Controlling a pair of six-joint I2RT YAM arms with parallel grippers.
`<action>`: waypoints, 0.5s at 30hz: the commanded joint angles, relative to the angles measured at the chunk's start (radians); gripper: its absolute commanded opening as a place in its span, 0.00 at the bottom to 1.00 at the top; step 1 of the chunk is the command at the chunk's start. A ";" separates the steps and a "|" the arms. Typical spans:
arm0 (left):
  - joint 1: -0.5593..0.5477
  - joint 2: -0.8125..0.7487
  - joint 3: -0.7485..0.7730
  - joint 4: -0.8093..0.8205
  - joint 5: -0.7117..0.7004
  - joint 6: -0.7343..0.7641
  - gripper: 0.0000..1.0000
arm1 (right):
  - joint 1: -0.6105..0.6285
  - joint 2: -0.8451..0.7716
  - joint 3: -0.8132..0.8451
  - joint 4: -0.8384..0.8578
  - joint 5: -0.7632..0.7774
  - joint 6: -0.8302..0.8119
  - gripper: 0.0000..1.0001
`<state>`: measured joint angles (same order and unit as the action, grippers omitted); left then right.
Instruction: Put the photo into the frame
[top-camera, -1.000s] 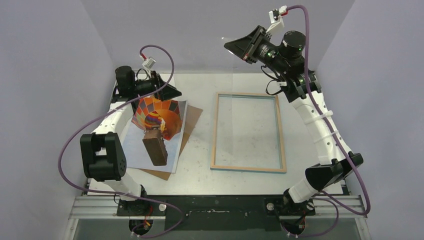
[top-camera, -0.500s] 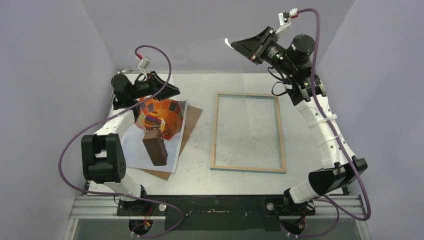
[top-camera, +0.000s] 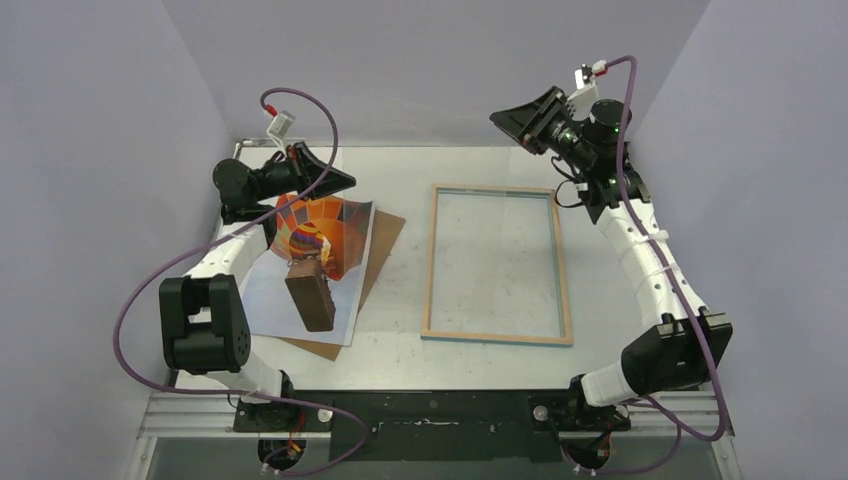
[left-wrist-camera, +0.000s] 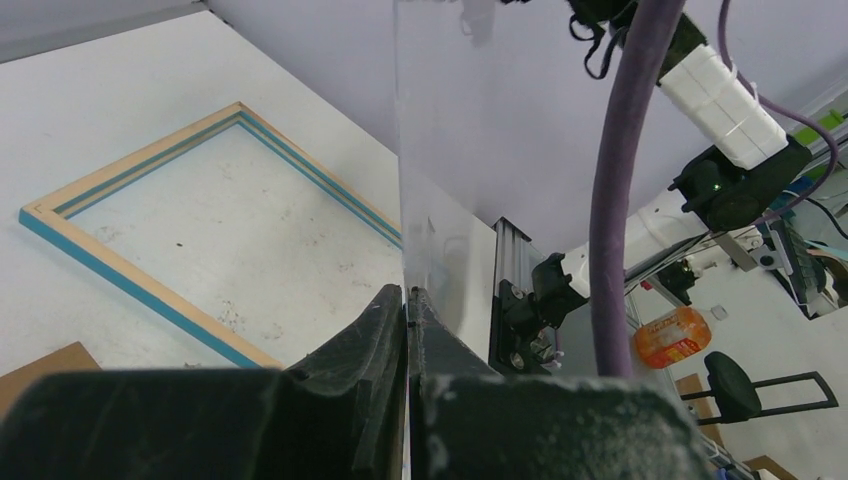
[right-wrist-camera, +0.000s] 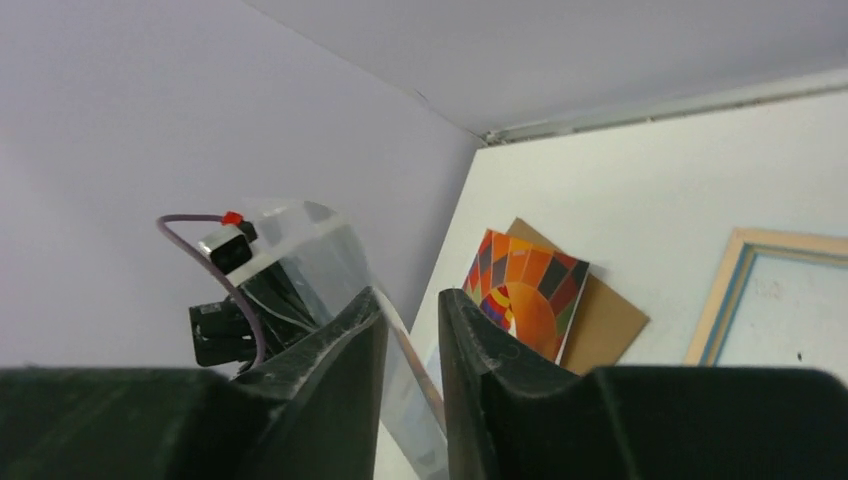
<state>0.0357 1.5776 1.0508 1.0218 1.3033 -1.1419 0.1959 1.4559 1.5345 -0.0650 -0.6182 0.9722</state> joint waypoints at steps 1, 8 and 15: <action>0.000 -0.069 0.013 0.060 -0.018 -0.023 0.00 | -0.035 -0.062 -0.151 0.131 -0.066 0.043 0.31; 0.006 -0.093 0.046 0.045 -0.036 -0.046 0.00 | -0.069 -0.080 -0.425 0.345 -0.195 0.111 0.62; 0.003 -0.114 0.126 0.024 -0.068 -0.095 0.00 | -0.068 -0.087 -0.552 0.450 -0.236 0.093 0.87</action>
<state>0.0360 1.5185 1.0836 1.0210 1.2865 -1.2030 0.1307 1.4284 1.0096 0.2188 -0.8032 1.0779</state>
